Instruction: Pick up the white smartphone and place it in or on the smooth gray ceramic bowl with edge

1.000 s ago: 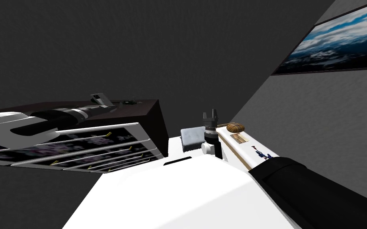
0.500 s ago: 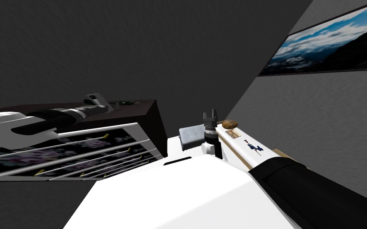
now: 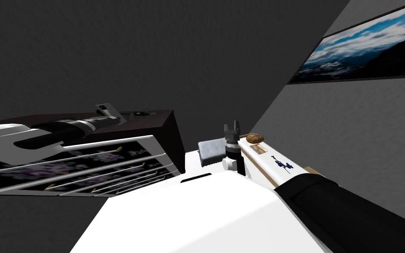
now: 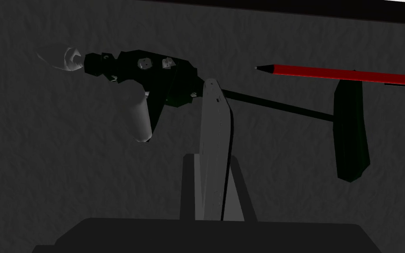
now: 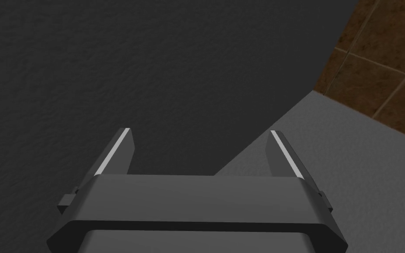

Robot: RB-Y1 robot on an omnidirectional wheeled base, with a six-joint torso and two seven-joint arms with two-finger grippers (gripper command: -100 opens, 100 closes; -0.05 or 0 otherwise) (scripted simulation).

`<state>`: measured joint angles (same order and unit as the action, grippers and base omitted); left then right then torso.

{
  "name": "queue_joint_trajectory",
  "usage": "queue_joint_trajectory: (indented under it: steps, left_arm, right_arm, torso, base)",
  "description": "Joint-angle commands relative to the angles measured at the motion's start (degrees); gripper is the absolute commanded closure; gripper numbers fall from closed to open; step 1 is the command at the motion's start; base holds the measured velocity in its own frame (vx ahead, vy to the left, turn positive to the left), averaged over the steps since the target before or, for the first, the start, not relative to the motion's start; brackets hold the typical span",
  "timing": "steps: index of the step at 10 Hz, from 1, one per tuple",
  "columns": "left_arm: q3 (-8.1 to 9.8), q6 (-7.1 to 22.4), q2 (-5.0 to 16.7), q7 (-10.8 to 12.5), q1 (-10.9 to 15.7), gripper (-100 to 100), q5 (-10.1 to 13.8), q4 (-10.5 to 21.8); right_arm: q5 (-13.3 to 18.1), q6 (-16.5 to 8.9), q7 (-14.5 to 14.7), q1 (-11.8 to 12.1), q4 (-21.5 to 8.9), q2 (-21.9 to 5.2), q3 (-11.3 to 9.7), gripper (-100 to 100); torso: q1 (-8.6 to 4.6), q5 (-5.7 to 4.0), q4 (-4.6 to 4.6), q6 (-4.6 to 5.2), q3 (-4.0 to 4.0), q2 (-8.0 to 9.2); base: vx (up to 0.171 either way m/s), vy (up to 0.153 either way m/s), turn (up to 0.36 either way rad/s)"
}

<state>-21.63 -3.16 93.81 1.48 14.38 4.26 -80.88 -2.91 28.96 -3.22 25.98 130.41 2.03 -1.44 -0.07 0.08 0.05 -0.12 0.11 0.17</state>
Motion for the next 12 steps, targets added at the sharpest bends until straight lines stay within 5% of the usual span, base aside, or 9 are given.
queue_joint_trajectory:
  steps: [1,4,5,6,12]
  left_arm:
    - [0.23,-1.33,-0.05,-0.22,-0.17,100,-0.10,-0.47]
    - [0.56,-2.82,-0.17,-0.45,-0.30,100,-0.23,-0.80]
    - [0.73,-3.02,-0.21,-0.55,-0.43,0,-0.23,-0.89]
    - [0.92,-4.34,-0.14,-1.17,-0.81,100,1.45,-1.03]
    - [1.62,-9.59,0.54,-3.55,-2.41,100,8.01,-1.83]
  right_arm:
    - [0.00,0.00,0.00,0.00,0.00,0.00,0.00,0]
    - [0.00,0.00,0.00,0.00,0.00,0.00,0.00,0]
    - [0.00,0.00,0.00,-0.01,0.00,0.00,-0.01,0]
    - [0.00,0.00,0.00,-0.01,0.00,0.00,0.00,0]
    - [0.00,0.00,0.00,-0.02,0.00,0.00,0.00,0]
  torso:
    - [0.00,0.00,0.00,0.00,0.00,0.00]
    - [-0.21,-0.02,-0.06,-0.06,-0.06,-0.07]
    - [-0.12,-0.02,-0.08,0.03,-0.05,-0.02]
    - [-0.03,0.00,-0.07,0.01,-0.03,0.02]
    - [0.28,0.36,-0.13,-0.20,0.24,0.64]
  base:
    - [0.055,-0.053,0.328]
    - [0.057,-0.062,0.190]
    - [0.003,-0.007,-0.009]
    - [-0.036,-0.005,0.035]
    - [-0.078,0.023,0.043]
